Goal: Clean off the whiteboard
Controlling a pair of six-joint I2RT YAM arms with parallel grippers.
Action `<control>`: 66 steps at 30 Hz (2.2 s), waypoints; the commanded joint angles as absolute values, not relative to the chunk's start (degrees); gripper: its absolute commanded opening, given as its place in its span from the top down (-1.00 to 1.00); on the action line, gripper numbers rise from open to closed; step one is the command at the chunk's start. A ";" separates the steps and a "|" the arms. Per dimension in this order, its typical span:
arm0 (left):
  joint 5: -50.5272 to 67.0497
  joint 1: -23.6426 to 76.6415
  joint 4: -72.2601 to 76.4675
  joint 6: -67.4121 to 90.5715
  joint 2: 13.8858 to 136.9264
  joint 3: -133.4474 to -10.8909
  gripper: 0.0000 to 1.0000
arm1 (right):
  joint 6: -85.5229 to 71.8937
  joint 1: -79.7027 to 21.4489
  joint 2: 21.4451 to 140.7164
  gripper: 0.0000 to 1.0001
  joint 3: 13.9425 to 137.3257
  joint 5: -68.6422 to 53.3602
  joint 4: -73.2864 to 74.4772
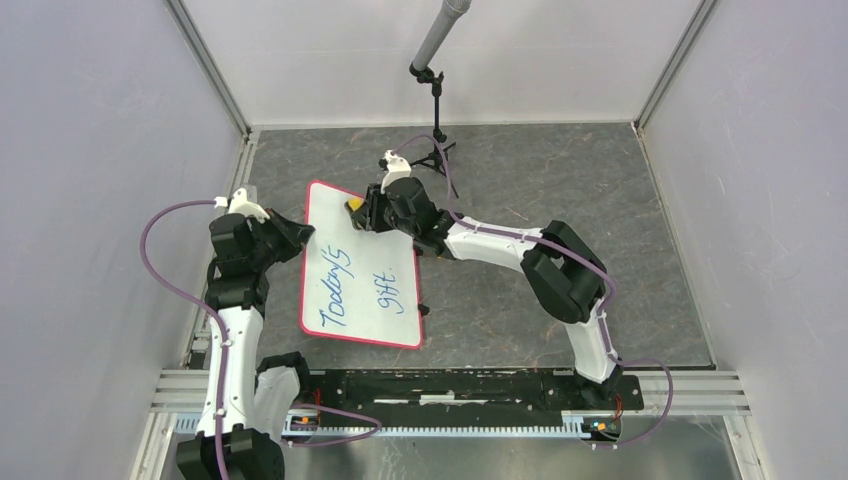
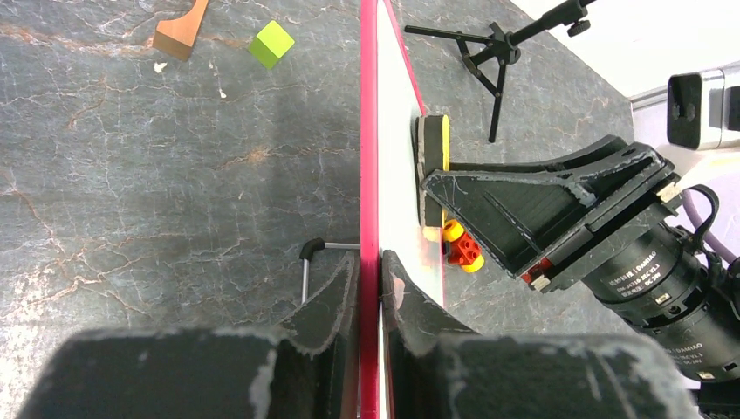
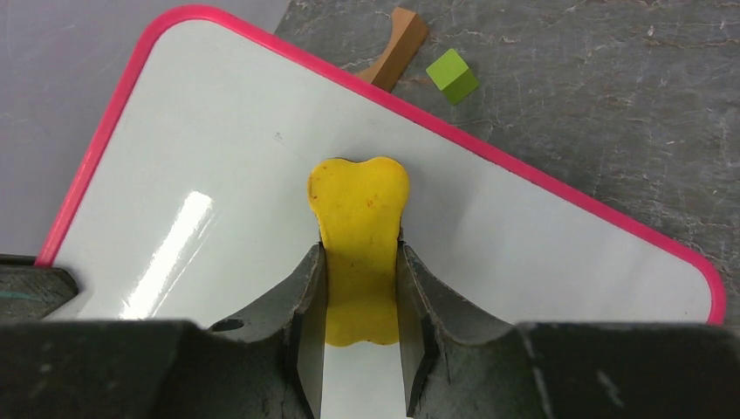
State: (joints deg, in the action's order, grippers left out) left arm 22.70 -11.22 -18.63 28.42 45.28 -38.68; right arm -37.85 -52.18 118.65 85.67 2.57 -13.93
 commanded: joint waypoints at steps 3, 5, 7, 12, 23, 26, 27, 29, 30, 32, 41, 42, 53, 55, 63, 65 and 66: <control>25.45 -10.55 -16.70 29.53 45.48 -38.76 0.95 | -34.98 -57.28 116.63 0.46 82.07 1.63 -7.18; 25.47 -10.57 -16.70 29.44 45.44 -38.79 0.95 | -34.47 -58.83 115.31 0.46 82.09 1.91 -7.28; 25.42 -10.55 -16.70 29.40 45.43 -38.80 0.95 | -34.05 -60.35 113.91 0.46 81.96 1.87 -7.47; 25.29 -10.55 -16.70 29.43 45.87 -38.87 0.95 | -33.04 -63.98 111.87 0.46 82.15 2.28 -7.90; 25.30 -10.57 -16.79 29.35 45.26 -38.67 0.95 | -30.05 -67.12 113.55 0.46 85.62 3.71 -6.26; 25.40 -10.54 -16.78 29.28 45.18 -38.66 0.95 | -29.27 -66.58 113.37 0.46 84.11 5.42 -5.74; 25.48 -10.55 -16.72 29.29 45.18 -38.63 0.95 | -29.32 -66.14 113.15 0.46 82.88 5.31 -6.20; 25.49 -10.55 -16.69 29.40 45.09 -38.61 0.95 | -30.17 -65.00 112.68 0.45 80.36 4.69 -7.55; 25.49 -10.55 -16.70 29.42 45.09 -38.61 0.95 | -30.68 -64.47 112.47 0.46 79.11 4.25 -8.19; 25.62 -10.54 -16.71 29.43 44.95 -38.62 0.95 | -31.37 -63.04 112.00 0.46 76.40 3.98 -9.23; 25.66 -10.57 -16.70 29.53 44.98 -38.60 0.95 | -33.01 -59.89 110.04 0.46 69.64 4.19 -10.89; 25.66 -10.55 -16.69 29.53 44.94 -38.61 0.95 | -33.12 -59.94 109.95 0.46 69.76 3.84 -10.89; 25.67 -10.50 -16.70 29.51 44.88 -38.52 0.95 | -31.30 -68.25 112.17 0.46 84.74 4.56 -6.17; 25.60 -10.50 -16.70 29.46 44.72 -38.56 0.95 | -29.88 -69.68 113.94 0.46 88.27 4.59 -4.35; 25.62 -10.55 -16.83 29.41 44.43 -38.51 0.95 | -27.23 -69.96 114.43 0.46 86.09 6.20 -3.15; 25.60 -10.55 -16.74 29.40 44.28 -38.43 0.96 | -28.00 -67.97 112.96 0.46 82.38 5.74 -4.86; 25.58 -10.56 -16.79 29.39 44.22 -38.42 0.95 | -28.89 -66.84 111.91 0.46 79.77 5.19 -6.31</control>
